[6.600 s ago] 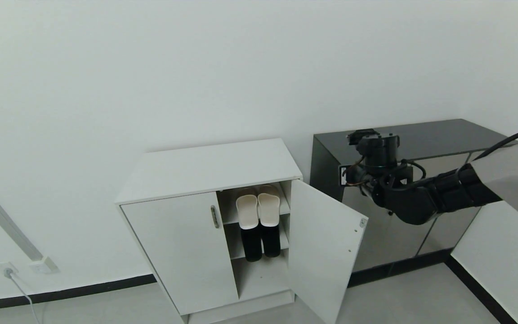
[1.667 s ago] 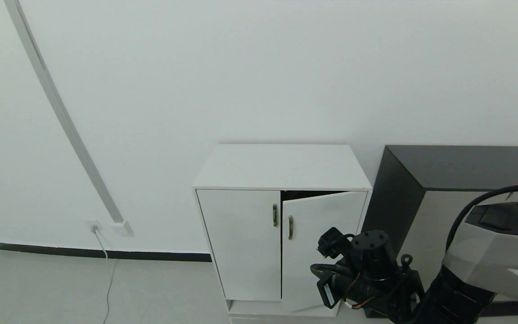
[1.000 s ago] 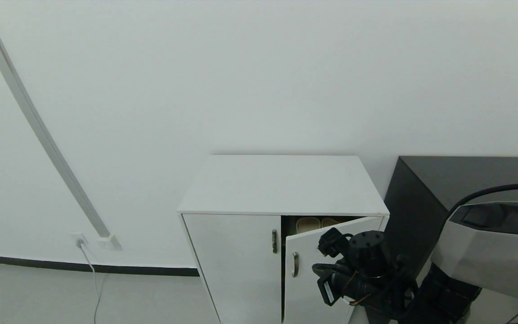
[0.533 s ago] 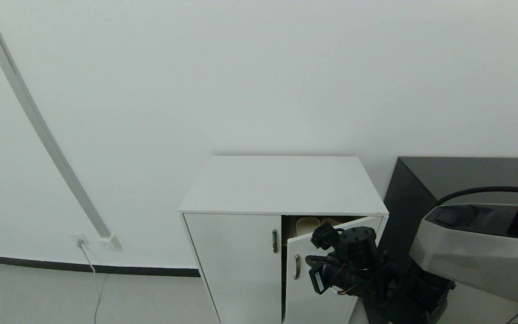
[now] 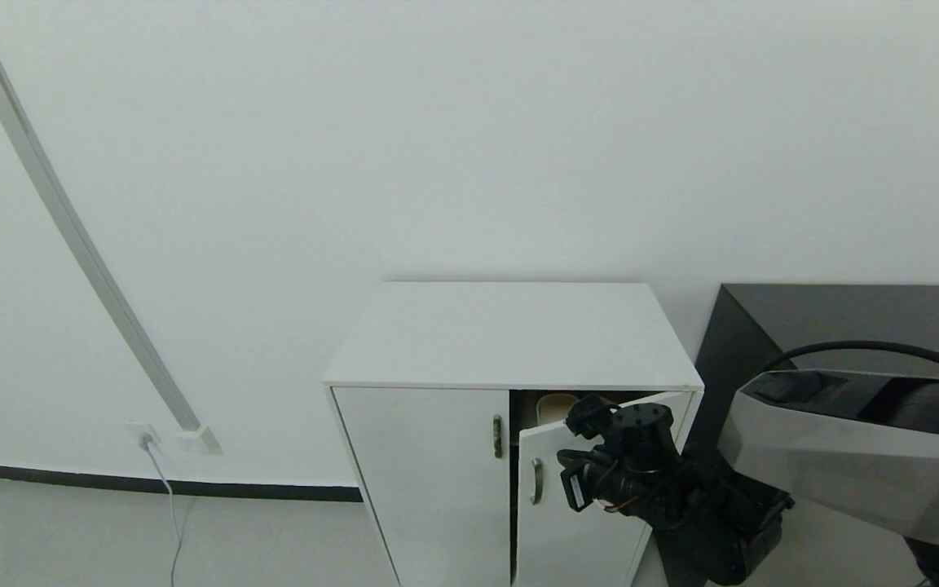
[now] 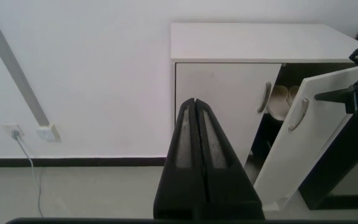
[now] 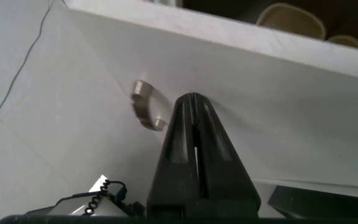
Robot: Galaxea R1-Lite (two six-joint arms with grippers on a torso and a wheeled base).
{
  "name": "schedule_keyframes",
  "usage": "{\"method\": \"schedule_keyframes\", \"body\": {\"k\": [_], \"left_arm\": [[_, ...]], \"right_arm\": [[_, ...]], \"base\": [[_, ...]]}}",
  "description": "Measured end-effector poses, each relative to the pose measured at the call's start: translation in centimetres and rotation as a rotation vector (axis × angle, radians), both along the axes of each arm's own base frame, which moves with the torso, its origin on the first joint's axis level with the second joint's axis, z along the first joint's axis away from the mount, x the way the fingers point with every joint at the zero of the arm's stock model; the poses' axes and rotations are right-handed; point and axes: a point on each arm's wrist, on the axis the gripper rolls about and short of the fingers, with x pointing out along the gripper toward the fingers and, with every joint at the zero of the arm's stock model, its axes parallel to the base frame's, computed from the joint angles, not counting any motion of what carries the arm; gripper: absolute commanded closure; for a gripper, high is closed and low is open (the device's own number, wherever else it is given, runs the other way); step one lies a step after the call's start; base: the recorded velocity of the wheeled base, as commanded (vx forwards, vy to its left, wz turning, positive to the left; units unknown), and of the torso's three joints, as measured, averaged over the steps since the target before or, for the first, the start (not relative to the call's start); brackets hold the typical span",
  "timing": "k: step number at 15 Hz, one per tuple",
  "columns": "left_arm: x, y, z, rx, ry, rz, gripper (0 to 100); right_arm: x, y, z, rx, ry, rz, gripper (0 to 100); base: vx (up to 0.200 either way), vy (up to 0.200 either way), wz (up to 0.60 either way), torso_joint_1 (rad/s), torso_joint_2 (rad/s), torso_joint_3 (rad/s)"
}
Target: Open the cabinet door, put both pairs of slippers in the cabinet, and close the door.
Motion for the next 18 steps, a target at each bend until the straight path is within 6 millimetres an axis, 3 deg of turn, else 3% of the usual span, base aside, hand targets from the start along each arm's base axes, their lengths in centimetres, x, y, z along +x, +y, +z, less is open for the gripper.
{"method": "schedule_keyframes", "body": {"k": [7, 18], "left_arm": [[0.0, 0.0, 0.0, 0.0, 0.0, 0.0, 100], [0.0, 0.0, 0.0, -0.005, 0.0, 0.017, 100]], "right_arm": [[2.1, -0.2, -1.3, 0.008, -0.011, -0.033, 100], [3.3, -0.8, -1.6, 0.013, -0.021, -0.063, 100]], "base": [[0.0, 0.0, 0.0, 0.0, 0.0, 0.0], [0.0, 0.0, 0.0, 0.0, 0.0, 0.0]]}}
